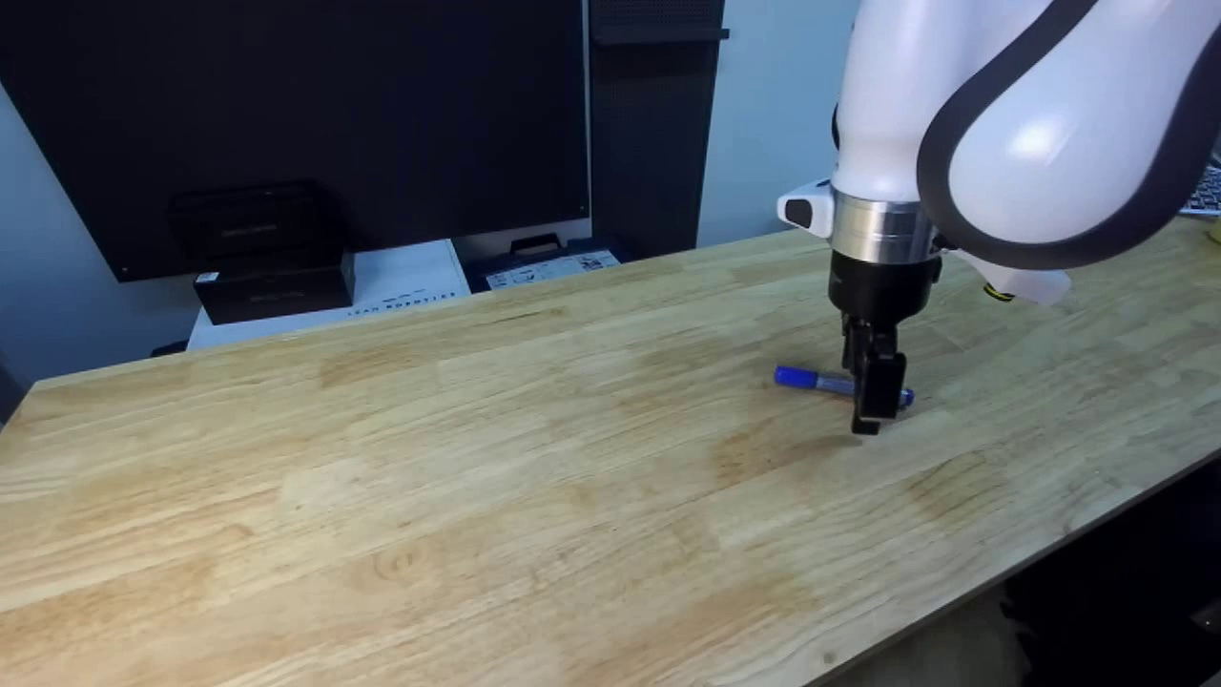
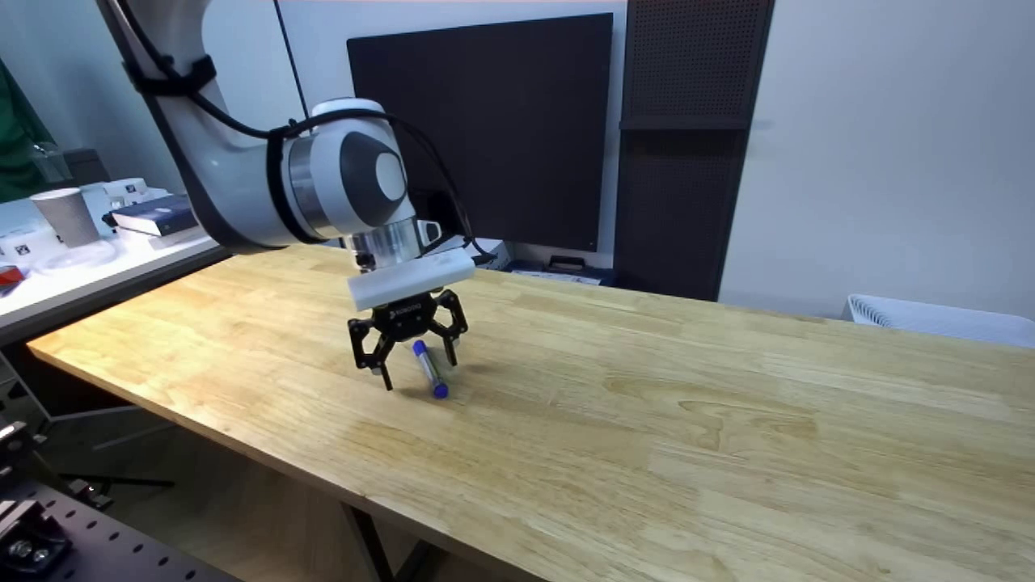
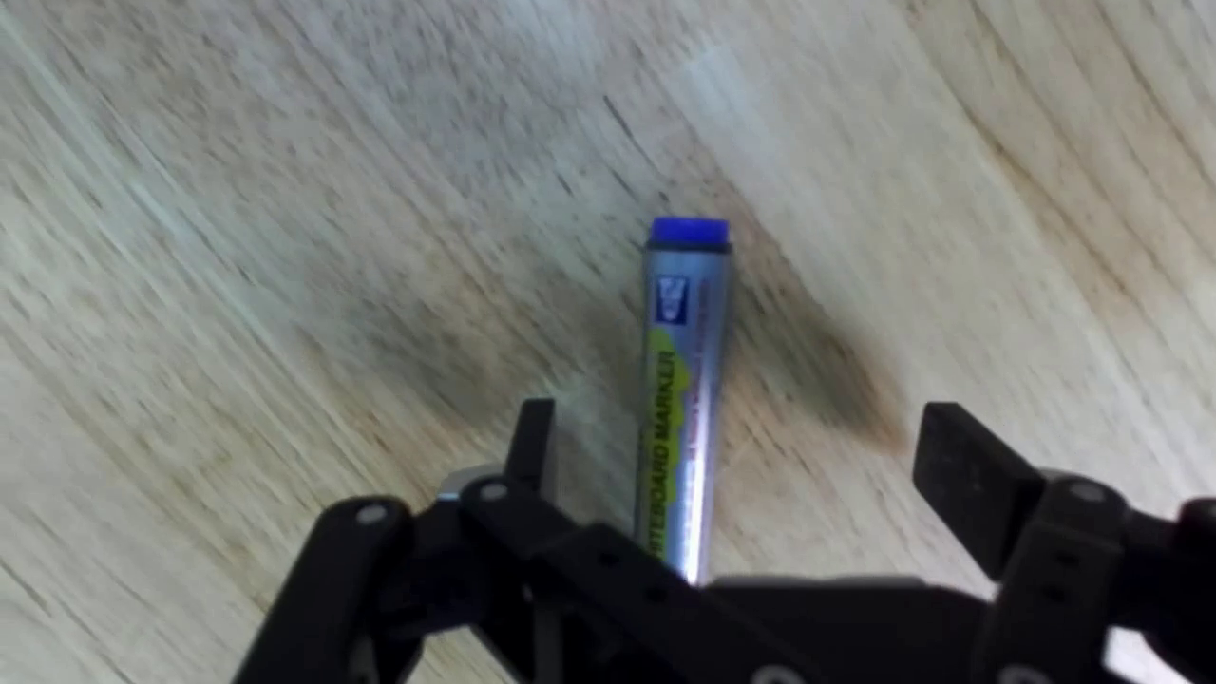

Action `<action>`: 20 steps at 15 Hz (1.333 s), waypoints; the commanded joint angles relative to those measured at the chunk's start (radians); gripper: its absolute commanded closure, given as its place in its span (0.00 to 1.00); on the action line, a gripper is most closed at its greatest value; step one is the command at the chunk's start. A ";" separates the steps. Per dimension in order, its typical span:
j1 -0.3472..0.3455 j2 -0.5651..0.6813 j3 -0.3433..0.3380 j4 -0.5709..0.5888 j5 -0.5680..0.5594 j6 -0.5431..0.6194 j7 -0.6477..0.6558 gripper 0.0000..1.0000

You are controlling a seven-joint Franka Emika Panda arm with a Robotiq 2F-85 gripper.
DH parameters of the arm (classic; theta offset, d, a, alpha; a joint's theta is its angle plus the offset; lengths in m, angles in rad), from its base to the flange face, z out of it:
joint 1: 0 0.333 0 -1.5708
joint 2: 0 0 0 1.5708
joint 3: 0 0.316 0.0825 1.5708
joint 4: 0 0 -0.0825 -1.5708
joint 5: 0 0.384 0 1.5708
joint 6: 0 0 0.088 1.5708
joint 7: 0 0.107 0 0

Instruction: Put the pen in a vertical position

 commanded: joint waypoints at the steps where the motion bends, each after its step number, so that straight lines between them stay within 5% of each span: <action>1: -0.005 0.044 -0.005 0.057 -0.014 0.005 0.018 0.33; 11: -0.008 0.005 -0.005 0.060 -0.021 -0.008 0.009 0.99; 20: -0.115 -0.162 0.121 0.051 0.308 -0.276 0.070 0.95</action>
